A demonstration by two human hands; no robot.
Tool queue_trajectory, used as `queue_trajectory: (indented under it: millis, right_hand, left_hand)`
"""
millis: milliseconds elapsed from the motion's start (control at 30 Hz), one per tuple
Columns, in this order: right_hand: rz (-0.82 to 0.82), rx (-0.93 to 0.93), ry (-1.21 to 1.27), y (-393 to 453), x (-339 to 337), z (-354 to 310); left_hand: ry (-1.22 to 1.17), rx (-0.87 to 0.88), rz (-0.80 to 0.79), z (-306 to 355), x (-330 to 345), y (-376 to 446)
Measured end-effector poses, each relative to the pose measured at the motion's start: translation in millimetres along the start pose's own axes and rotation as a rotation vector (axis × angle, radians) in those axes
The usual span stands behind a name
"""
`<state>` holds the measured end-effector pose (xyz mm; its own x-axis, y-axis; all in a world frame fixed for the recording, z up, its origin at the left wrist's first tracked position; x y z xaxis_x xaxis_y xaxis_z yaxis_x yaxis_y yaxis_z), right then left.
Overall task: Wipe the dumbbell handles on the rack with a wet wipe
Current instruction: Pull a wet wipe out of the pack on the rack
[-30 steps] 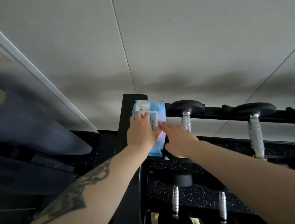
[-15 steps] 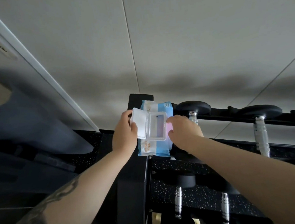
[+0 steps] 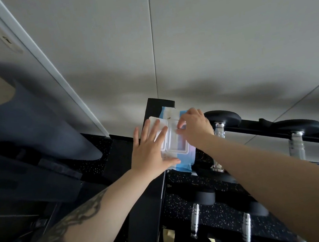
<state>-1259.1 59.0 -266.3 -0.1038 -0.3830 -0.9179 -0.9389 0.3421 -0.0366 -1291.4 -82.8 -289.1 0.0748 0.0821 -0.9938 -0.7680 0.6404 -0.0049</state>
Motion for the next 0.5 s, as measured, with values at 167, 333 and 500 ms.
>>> queue_trajectory:
  millis: [167, 333, 500]
  right_hand:
    - [0.060, -0.194, -0.099, -18, -7, -20]
    - [0.075, -0.404, -0.042, -83, 23, -35]
    - [0.057, -0.170, 0.122, -71, 21, -15]
  left_hand:
    - [0.015, -0.027, -0.055, 0, 6, 1]
    - [0.055, -0.034, -0.057, 1, 5, 2]
    - [0.033, -0.040, -0.086, 3, 3, 0]
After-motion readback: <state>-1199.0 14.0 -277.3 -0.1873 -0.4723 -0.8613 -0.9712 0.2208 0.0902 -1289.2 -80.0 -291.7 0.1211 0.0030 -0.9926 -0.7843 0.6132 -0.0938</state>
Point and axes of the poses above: each hand's wrist, its own y-axis towards the middle knuckle, its own x-axis out of the palm, z = x × y, the point moved 8 cm from there along y, towards the middle knuckle, and after that the axes turned 12 degrees about -x, right-handed, at the moved point
